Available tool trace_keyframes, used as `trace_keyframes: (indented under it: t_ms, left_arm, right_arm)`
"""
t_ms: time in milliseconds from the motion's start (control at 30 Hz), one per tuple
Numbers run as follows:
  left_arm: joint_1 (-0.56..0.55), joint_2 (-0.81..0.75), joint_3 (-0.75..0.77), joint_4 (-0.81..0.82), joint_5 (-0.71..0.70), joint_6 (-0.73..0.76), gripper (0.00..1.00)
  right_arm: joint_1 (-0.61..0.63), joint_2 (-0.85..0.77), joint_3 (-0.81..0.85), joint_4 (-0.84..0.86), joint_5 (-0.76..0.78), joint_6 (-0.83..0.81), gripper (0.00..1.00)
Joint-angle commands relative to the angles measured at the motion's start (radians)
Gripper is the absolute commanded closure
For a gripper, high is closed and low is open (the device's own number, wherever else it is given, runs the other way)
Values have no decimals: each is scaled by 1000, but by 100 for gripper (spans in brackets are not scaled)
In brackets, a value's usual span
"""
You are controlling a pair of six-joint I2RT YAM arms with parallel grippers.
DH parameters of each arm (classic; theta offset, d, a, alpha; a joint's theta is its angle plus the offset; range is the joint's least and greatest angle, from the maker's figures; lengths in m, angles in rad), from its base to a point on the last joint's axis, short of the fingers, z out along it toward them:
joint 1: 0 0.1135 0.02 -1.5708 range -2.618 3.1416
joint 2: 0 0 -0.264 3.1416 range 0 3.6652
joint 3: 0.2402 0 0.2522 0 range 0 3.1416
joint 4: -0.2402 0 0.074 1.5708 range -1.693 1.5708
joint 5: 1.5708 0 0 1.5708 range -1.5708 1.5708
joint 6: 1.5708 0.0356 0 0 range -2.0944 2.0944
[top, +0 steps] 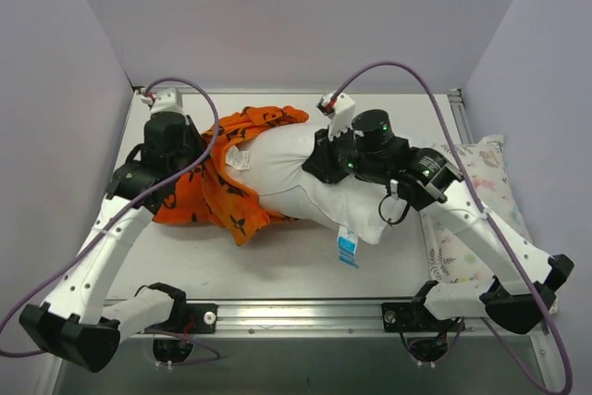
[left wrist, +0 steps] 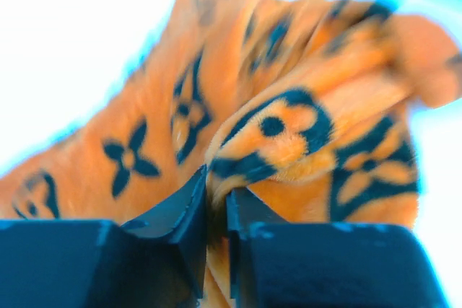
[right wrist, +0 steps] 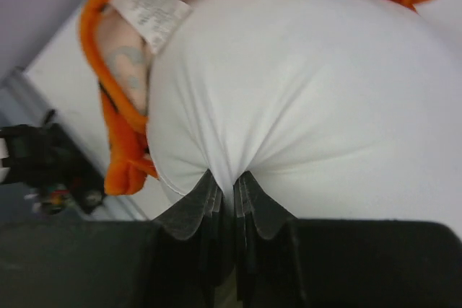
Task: Remove the pillowcase from the pillow
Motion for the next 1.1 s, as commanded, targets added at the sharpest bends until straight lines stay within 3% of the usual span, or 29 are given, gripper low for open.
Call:
trace_keyframes:
  t_ms: [0,67,133,267,333,433,500,667,933,1067]
  left_arm:
    - [-12,-81,165,-64,-53,42,75]
    - [-14,-67,241,-78,-48,65,65]
    - [-14,-8,283,-89,-35,84,63]
    - [-14,146,363,-86,45,90,61]
    - [-17,241,385,-69,102,94,54]
    - [-52,319,389,-44,156,117,36]
    - [-72,324,375,-27,145,128,26]
    - [-116,219,309,68,108,130,14]
    - [-205,-38,222,227,-19,173,6]
    - [-293,-110,80,226,-139,170,4]
  right_arm:
    - [-29,-64,146,67,-404,176,100]
    - [-49,-55,157,106,-462,231,100]
    - [-114,-35,127,169,-534,354,100]
    - [-289,14,-45,459,-636,652,100]
    - [-404,57,-129,553,-653,813,100]
    - [-490,161,-270,654,-608,898,100]
    - [-512,229,-323,662,-572,896,100]
    - [-530,388,-298,604,-507,828,100]
    - [-549,540,-147,454,-418,713,100]
    - [-537,573,-81,362,-378,646,100]
